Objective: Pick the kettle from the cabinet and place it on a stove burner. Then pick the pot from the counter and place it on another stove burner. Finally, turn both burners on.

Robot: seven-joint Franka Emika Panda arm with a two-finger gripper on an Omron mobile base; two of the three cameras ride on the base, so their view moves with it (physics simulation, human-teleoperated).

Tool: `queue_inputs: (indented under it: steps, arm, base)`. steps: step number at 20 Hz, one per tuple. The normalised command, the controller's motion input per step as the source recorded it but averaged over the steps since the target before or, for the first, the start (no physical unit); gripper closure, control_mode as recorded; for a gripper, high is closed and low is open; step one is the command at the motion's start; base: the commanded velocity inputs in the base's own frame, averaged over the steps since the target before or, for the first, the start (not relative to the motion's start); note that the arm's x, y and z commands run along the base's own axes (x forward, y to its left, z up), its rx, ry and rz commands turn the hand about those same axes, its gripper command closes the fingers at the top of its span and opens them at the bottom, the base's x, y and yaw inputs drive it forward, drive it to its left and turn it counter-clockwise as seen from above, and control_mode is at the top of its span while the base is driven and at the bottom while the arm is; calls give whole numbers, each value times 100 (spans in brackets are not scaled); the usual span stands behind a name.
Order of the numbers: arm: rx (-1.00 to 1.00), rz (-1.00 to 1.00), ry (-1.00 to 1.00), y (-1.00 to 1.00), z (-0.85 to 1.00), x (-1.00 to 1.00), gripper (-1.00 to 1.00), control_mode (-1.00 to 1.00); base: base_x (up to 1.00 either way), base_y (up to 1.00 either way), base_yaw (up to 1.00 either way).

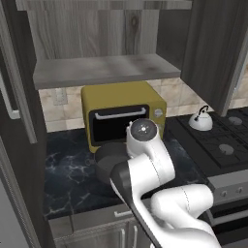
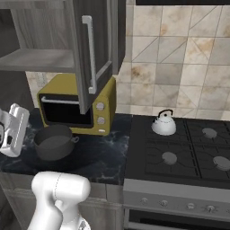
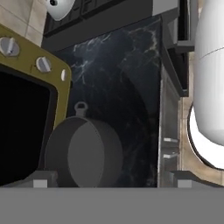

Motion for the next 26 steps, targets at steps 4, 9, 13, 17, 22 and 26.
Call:
queue_inputs:
  steps: [4,9,13,17,22,26]
  arm:
    - [0,-6,4,4,-14,3,-100,-100]
    - [0,-1,4,1,-5,4,-100,-100]
    - [0,0,5,0,-23,9,-100,-100]
    - [0,0,5,0,-27,9,-100,-100]
    - [0,0,2,0,-26,10,-100,-100]
    - [0,-2,0,6,-20,23,-100,-100]
  base:
    - [0,0,0]
    - [0,0,0]
    - [0,0,0]
    - [0,0,0]
    - [0,0,0]
    - [0,0,0]
